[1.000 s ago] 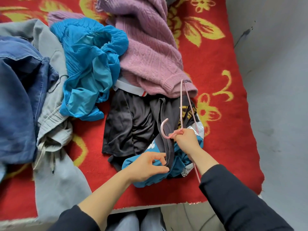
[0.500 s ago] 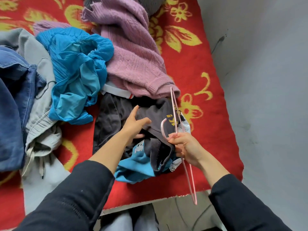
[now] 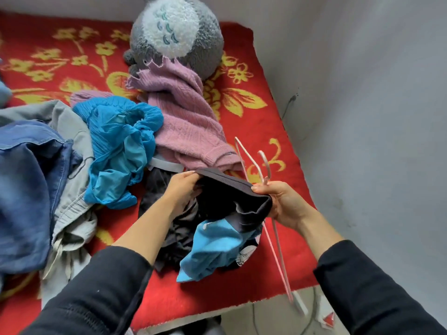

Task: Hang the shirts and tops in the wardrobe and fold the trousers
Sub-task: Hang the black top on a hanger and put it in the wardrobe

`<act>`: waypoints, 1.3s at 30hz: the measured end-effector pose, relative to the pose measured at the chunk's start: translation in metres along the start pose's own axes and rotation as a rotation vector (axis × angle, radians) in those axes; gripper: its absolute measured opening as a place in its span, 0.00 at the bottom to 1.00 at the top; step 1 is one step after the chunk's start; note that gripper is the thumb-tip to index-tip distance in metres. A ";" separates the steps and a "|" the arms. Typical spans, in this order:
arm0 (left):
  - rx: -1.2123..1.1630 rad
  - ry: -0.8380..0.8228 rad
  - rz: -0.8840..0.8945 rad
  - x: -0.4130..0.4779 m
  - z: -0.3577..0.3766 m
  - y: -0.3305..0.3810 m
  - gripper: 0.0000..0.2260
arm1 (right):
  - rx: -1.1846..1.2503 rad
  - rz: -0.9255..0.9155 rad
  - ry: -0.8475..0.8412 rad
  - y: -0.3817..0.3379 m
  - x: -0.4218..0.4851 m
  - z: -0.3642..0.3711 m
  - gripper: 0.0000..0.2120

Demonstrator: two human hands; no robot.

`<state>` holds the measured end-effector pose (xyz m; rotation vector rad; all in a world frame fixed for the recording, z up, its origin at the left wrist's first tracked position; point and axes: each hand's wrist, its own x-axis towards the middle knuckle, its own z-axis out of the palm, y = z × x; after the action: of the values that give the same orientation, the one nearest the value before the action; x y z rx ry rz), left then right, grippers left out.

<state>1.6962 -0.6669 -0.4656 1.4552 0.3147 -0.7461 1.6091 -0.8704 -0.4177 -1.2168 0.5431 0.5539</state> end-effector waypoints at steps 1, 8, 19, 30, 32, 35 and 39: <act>-0.037 0.025 0.039 -0.006 -0.003 0.020 0.10 | -0.043 -0.030 0.008 -0.015 -0.005 0.000 0.13; 0.086 0.044 0.373 -0.098 -0.022 0.156 0.09 | -0.136 -0.286 -0.058 -0.136 -0.049 0.042 0.14; 0.114 0.092 0.334 -0.164 -0.035 0.244 0.14 | -0.269 -0.595 0.269 -0.203 -0.084 0.103 0.28; 0.082 0.167 0.347 -0.166 -0.026 0.230 0.11 | 0.252 -0.846 -0.015 -0.242 -0.121 0.137 0.27; 0.088 0.177 0.361 -0.168 -0.030 0.231 0.11 | 0.285 -0.905 0.000 -0.236 -0.116 0.144 0.26; 0.112 0.154 0.387 -0.172 -0.041 0.230 0.10 | 0.354 -0.933 0.016 -0.226 -0.107 0.145 0.26; 0.037 0.160 0.396 -0.175 -0.051 0.227 0.13 | 0.301 -0.896 0.105 -0.194 -0.078 0.142 0.25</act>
<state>1.7211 -0.5837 -0.1873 1.5540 0.1271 -0.3184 1.6914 -0.7904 -0.1925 -1.0689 0.1171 -0.3425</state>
